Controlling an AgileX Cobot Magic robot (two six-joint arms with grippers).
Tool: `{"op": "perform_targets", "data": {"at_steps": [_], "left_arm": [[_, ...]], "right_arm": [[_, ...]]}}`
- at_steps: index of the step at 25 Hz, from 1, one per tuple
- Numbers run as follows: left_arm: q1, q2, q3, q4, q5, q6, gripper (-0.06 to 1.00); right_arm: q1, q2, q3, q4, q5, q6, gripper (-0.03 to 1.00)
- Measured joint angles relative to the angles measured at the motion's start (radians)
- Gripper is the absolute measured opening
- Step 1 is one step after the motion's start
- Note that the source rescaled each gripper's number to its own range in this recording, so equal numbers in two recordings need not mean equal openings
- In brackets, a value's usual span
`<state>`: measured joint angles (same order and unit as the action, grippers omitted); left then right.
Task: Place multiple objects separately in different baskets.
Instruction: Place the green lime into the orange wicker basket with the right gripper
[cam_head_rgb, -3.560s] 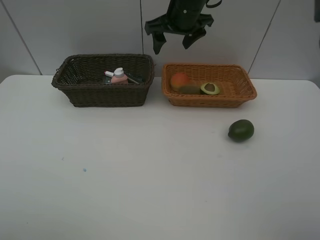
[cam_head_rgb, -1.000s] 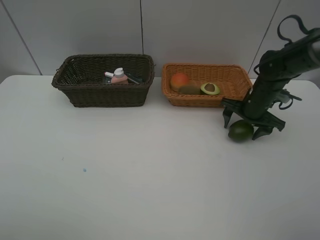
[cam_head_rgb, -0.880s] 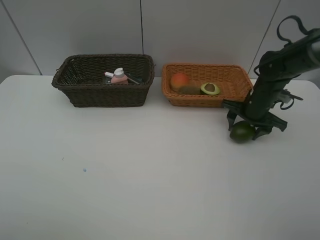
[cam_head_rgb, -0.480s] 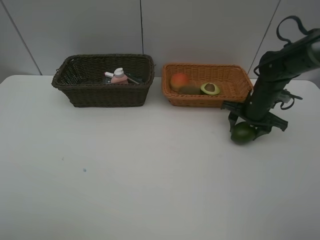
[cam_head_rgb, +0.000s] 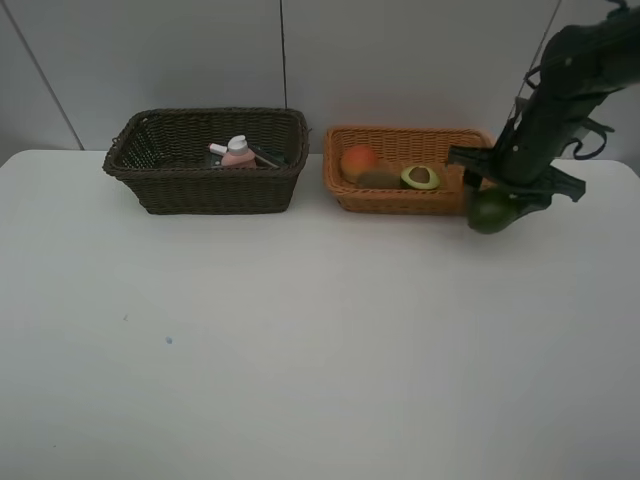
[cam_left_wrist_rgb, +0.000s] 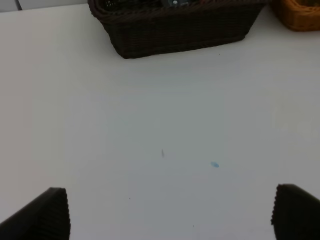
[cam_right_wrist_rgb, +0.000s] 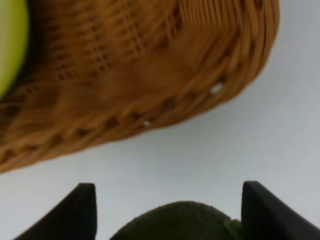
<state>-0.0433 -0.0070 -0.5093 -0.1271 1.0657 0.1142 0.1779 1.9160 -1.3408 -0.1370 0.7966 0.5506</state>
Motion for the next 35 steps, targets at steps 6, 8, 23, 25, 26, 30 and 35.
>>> {"op": "perform_targets", "data": {"at_steps": [6,8,23,25,26,30,35], "left_arm": [[0.000,0.000,0.000,0.000,0.000,0.000,1.00],[0.000,0.000,0.000,0.000,0.000,0.000,1.00],[0.000,0.000,0.000,0.000,0.000,0.000,1.00],[0.000,0.000,0.000,0.000,0.000,0.000,1.00],[0.000,0.000,0.000,0.000,0.000,0.000,1.00],[0.000,0.000,0.000,0.000,0.000,0.000,1.00],[0.000,0.000,0.000,0.000,0.000,0.000,1.00]], "right_arm": [[0.000,-0.007,-0.244,-0.022,0.045,-0.086,0.68],[0.000,-0.006,-0.306,-0.022,0.004,-0.114,0.68],[0.000,0.257,-0.379,0.018,-0.108,-0.220,0.68],[0.000,0.273,-0.379,0.020,-0.104,-0.234,0.71],[0.000,0.275,-0.379,0.017,-0.102,-0.244,0.77],[0.000,0.277,-0.379,0.002,-0.101,-0.271,0.94],[0.000,0.257,-0.379,0.001,-0.047,-0.313,0.96]]}}
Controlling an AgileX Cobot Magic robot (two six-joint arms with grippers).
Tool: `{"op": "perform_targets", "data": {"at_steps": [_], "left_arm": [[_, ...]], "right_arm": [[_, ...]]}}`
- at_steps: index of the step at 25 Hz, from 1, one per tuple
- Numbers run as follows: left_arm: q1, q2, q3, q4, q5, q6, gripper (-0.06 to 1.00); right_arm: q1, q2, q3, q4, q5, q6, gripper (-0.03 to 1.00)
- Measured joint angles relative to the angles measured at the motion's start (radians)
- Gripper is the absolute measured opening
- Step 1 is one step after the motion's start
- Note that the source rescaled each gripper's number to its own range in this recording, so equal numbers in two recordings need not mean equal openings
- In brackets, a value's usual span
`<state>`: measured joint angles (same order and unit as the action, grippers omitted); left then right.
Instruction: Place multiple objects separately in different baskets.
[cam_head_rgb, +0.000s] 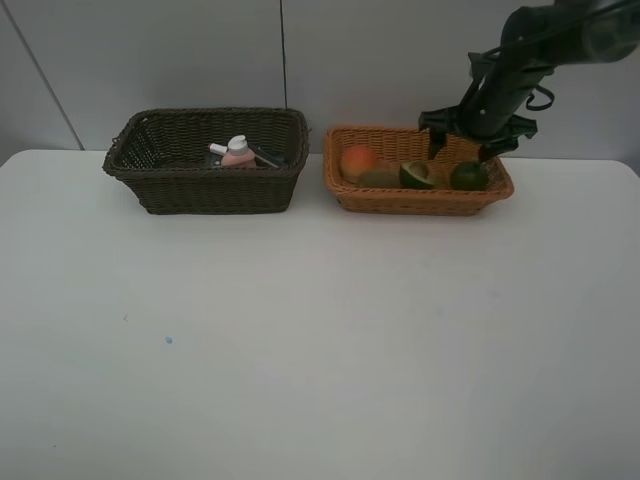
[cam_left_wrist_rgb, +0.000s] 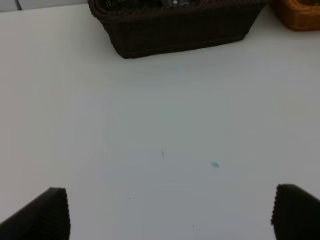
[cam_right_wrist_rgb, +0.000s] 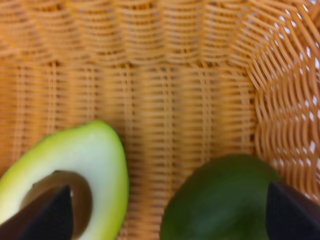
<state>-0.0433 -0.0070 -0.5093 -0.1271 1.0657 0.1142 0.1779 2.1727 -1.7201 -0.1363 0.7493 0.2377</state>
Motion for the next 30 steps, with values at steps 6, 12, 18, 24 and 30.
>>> {"op": "perform_targets", "data": {"at_steps": [6,12,18,24,30], "left_arm": [[0.000,0.000,0.000,0.000,0.000,0.000,1.00],[0.000,0.000,0.000,0.000,0.000,0.000,1.00],[0.000,0.000,0.000,0.003,0.000,0.000,1.00],[0.000,0.000,0.000,0.003,0.000,0.000,1.00],[0.000,0.000,0.000,0.003,0.000,0.000,1.00]], "right_arm": [[-0.013,-0.135,0.000,-0.040,0.159,-0.061,0.96],[-0.114,-0.275,0.014,-0.049,0.342,-0.063,0.96],[-0.151,-0.523,0.270,-0.070,0.382,-0.063,0.96],[-0.150,-0.921,0.628,-0.069,0.350,-0.048,0.96],[-0.149,-1.331,0.914,-0.067,0.318,-0.040,0.96]]}}
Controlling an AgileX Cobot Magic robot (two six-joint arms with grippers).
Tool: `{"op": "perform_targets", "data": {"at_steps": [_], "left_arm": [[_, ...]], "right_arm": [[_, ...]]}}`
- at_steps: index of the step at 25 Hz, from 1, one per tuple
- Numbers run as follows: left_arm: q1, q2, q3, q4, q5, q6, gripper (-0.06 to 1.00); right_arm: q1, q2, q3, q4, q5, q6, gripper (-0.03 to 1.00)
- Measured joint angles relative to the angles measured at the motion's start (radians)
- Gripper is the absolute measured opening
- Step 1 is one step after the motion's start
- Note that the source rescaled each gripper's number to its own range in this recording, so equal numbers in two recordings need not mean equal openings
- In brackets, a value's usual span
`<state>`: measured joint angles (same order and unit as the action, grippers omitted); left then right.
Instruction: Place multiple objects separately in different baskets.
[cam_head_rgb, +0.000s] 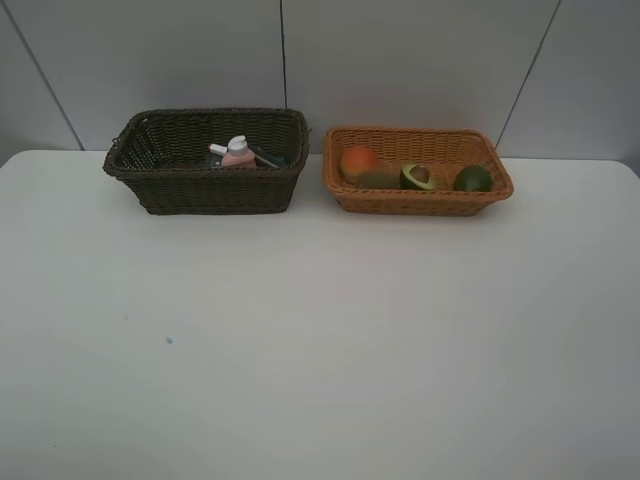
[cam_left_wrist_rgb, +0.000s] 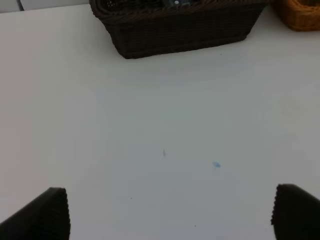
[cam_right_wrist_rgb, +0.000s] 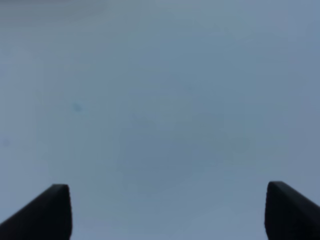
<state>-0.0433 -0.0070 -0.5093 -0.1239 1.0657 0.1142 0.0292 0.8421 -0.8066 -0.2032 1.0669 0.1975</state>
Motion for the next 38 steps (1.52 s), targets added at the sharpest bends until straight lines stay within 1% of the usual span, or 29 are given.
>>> {"op": "perform_targets", "data": {"at_steps": [3,8,12,17,21,23,25,27,38], "left_arm": [[0.000,0.000,0.000,0.000,0.000,0.000,1.00],[0.000,0.000,0.000,0.000,0.000,0.000,1.00],[0.000,0.000,0.000,0.000,0.000,0.000,1.00],[0.000,0.000,0.000,0.000,0.000,0.000,1.00],[0.000,0.000,0.000,0.000,0.000,0.000,1.00],[0.000,0.000,0.000,0.000,0.000,0.000,1.00],[0.000,0.000,0.000,0.000,0.000,0.000,1.00],[0.000,0.000,0.000,0.000,0.000,0.000,1.00],[0.000,0.000,0.000,0.000,0.000,0.000,1.00]], "right_arm": [[0.000,-0.210,0.093,0.000,0.002,0.026,0.96],[0.000,-0.512,0.180,0.001,0.053,0.050,0.96],[0.000,-0.666,0.221,0.002,0.115,0.052,0.96],[0.000,-0.822,0.244,0.024,0.138,0.047,0.96],[0.000,-0.845,0.247,0.058,0.132,0.001,0.96],[0.000,-0.845,0.254,0.073,0.096,-0.017,0.96],[0.000,-0.845,0.273,0.075,0.037,-0.023,0.96],[0.000,-0.846,0.288,0.077,0.012,-0.033,0.96],[0.000,-0.846,0.289,0.093,0.000,-0.045,0.96]]}}
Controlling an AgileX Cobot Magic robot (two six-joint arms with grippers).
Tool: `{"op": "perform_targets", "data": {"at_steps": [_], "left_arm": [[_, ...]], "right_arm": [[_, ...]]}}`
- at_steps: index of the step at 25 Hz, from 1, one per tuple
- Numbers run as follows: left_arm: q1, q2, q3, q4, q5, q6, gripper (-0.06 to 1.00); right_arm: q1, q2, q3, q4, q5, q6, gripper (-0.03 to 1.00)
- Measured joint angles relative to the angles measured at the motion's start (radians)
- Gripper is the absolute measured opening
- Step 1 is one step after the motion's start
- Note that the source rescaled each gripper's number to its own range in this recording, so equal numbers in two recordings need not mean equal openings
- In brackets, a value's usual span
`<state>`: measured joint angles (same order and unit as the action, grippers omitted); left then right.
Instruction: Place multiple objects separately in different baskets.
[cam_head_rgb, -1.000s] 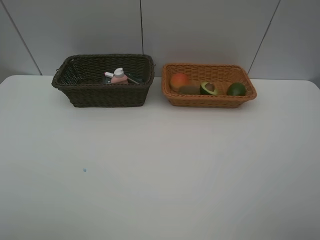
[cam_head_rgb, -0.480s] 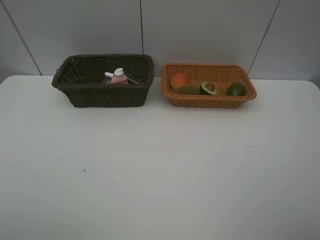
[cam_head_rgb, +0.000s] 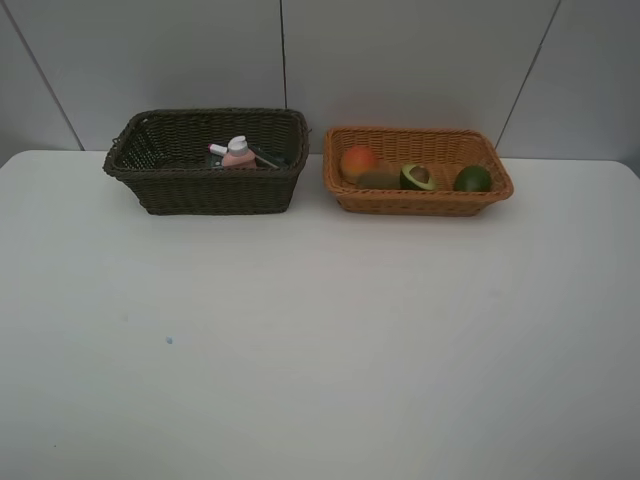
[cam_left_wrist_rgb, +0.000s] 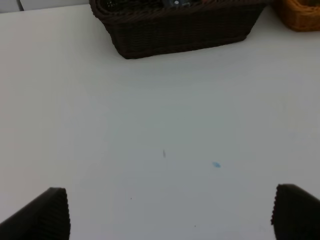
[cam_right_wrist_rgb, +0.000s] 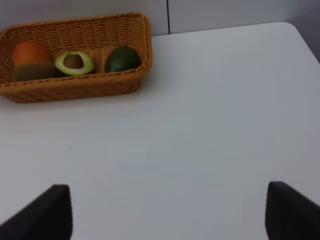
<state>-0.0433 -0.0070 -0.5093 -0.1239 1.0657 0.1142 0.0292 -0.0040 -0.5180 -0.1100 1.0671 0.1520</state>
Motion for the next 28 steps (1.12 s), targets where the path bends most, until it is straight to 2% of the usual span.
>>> {"op": "perform_targets", "data": {"at_steps": [28], "left_arm": [[0.000,0.000,0.000,-0.003,0.000,0.000,1.00]], "right_arm": [[0.000,0.000,0.000,0.001,-0.004,0.000,0.96]]}}
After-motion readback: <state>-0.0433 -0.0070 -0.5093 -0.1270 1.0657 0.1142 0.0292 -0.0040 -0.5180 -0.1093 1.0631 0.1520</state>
